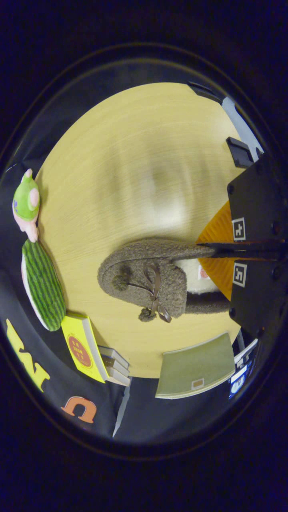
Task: Open the storage box then place both shoes into the box .Put the left shoe in first, then the right shoe, with the right side of both shoes facing outward in a uniform manner.
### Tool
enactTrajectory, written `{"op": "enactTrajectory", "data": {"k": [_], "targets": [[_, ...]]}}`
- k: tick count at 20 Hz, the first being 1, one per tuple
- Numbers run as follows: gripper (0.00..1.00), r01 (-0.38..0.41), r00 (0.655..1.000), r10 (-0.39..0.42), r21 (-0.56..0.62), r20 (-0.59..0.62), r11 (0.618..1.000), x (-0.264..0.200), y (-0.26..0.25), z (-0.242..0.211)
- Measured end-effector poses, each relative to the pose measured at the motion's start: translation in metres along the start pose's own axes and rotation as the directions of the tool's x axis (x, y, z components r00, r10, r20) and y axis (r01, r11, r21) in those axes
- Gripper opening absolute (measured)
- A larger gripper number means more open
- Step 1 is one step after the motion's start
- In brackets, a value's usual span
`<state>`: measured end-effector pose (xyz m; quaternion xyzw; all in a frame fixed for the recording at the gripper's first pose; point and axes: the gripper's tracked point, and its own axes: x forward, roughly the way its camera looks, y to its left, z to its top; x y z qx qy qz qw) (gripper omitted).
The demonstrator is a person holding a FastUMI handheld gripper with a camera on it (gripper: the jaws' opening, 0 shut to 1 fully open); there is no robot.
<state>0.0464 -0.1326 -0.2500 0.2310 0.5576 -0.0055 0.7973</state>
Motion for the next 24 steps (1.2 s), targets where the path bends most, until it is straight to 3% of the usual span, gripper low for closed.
{"op": "enactTrajectory", "data": {"k": [9, 24], "targets": [[0.07, -0.108, 0.988, 0.112, -0.036, 0.106, 0.993, -0.050, 0.106, -0.007], [0.07, -0.137, 0.969, 0.179, -0.228, 0.172, 0.964, -0.109, 0.258, -0.042]]}}
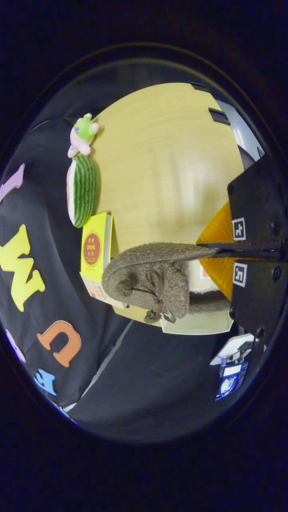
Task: Open the storage box then place both shoes into the box .Put the left shoe in first, then the right shoe, with the right side of both shoes facing outward in a uniform manner.
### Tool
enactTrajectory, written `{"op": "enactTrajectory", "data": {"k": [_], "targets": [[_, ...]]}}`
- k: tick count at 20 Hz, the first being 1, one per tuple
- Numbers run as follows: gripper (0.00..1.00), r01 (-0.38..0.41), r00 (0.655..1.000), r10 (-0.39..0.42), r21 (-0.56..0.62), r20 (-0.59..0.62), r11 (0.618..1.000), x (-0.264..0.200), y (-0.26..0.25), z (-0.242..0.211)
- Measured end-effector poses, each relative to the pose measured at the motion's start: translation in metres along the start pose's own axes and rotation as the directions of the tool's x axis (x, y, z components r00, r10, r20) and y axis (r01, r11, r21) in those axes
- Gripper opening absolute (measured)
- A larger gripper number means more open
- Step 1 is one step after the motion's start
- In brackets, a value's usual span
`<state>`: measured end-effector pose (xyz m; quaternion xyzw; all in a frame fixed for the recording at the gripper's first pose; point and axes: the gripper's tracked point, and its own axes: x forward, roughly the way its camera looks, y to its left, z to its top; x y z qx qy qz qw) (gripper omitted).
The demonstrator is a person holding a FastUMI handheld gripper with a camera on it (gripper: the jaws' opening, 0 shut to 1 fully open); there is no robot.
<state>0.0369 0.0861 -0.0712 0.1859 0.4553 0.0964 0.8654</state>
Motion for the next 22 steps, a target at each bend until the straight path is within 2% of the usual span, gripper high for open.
{"op": "enactTrajectory", "data": {"k": [6, 11, 22], "targets": [[0.06, -0.041, 0.999, 0.042, -0.050, 0.025, 0.998, -0.001, 0.063, -0.009], [0.07, -0.041, 0.999, 0.040, -0.079, -0.010, 0.996, 0.016, 0.104, -0.038], [0.07, 0.034, 0.998, -0.036, -0.030, -0.053, 0.999, 0.066, 0.121, -0.074]]}}
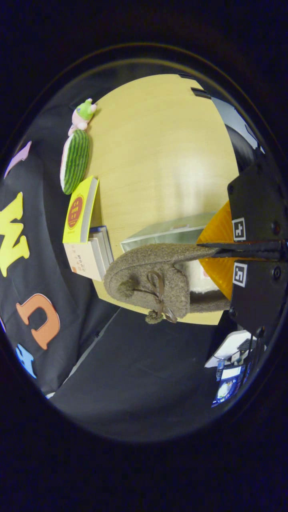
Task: Open the storage box then place both shoes into the box .Put the left shoe in first, then the right shoe, with the right side of both shoes facing outward in a uniform manner.
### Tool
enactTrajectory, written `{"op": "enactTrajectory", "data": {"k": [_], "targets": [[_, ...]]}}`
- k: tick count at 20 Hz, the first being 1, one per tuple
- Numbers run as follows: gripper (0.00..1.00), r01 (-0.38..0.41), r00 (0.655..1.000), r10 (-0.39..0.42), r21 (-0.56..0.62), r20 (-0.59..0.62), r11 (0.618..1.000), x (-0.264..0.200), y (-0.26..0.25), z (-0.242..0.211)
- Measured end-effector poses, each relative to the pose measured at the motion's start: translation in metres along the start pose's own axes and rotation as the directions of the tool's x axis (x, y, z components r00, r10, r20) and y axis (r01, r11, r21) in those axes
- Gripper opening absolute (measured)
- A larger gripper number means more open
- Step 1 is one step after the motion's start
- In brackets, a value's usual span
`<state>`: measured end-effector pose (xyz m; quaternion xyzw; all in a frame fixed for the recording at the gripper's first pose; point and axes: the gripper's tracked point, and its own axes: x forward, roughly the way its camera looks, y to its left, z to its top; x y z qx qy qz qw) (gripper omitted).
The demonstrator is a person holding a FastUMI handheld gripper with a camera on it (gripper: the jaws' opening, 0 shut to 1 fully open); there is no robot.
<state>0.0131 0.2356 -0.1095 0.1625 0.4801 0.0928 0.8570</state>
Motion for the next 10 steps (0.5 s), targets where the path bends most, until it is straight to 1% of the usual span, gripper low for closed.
{"op": "enactTrajectory", "data": {"k": [3, 5, 6, 7, 8, 9, 10], "targets": [[0.07, 0.005, 1.000, -0.005, 0.018, -0.008, 1.000, 0.013, -0.002, -0.001], [0.09, -0.019, 1.000, 0.019, 0.018, -0.014, 1.000, 0.017, 0.002, -0.002], [0.15, -0.036, 0.999, 0.036, 0.020, 0.006, 0.999, 0.017, 0.004, 0.001], [0.17, -0.045, 0.999, 0.045, 0.012, 0.016, 0.999, 0.018, 0.005, 0.004], [0.26, -0.052, 0.998, 0.052, 0.002, 0.021, 0.999, 0.019, 0.005, 0.006], [0.32, -0.058, 0.998, 0.058, -0.008, 0.031, 0.998, 0.016, 0.006, 0.007], [0.41, -0.062, 0.997, 0.062, -0.017, 0.038, 0.998, 0.014, 0.007, 0.008]]}}
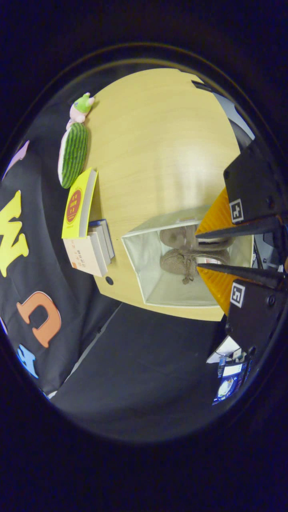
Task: Open the storage box then place both shoes into the box .Put the left shoe in first, then the right shoe, with the right side of both shoes facing outward in a uniform manner.
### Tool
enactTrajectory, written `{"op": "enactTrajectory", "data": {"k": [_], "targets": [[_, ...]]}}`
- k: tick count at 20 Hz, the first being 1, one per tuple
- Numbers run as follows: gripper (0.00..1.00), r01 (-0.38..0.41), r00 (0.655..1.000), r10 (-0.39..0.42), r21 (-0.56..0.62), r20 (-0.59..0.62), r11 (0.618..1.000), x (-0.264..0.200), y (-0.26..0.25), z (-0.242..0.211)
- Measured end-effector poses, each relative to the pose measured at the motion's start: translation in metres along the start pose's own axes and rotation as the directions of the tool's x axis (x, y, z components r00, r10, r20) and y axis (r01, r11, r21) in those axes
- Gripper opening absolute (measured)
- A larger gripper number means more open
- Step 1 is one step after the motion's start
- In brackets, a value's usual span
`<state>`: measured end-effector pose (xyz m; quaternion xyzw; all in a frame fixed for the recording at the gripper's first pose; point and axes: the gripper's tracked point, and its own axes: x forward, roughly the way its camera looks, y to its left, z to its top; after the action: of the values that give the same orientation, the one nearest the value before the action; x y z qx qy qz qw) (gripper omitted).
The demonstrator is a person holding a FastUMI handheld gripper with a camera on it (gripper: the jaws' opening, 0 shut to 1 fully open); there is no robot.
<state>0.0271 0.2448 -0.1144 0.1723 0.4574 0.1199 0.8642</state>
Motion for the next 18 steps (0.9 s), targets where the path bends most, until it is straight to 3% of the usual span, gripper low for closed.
{"op": "enactTrajectory", "data": {"k": [5, 7, 9, 13, 18], "targets": [[0.79, 0.026, 0.991, -0.014, -0.086, 0.133, 0.996, -0.019, -0.004, 0.013], [0.85, 0.060, 0.979, -0.033, -0.126, 0.203, 0.990, -0.029, -0.006, 0.022], [0.85, 0.065, 0.959, -0.023, -0.139, 0.283, 0.988, -0.043, -0.003, 0.031], [0.88, 0.141, 0.886, -0.032, -0.203, 0.464, 0.969, -0.074, -0.020, 0.056], [0.92, 0.240, 0.746, -0.026, -0.232, 0.666, 0.942, -0.127, -0.042, 0.074]]}}
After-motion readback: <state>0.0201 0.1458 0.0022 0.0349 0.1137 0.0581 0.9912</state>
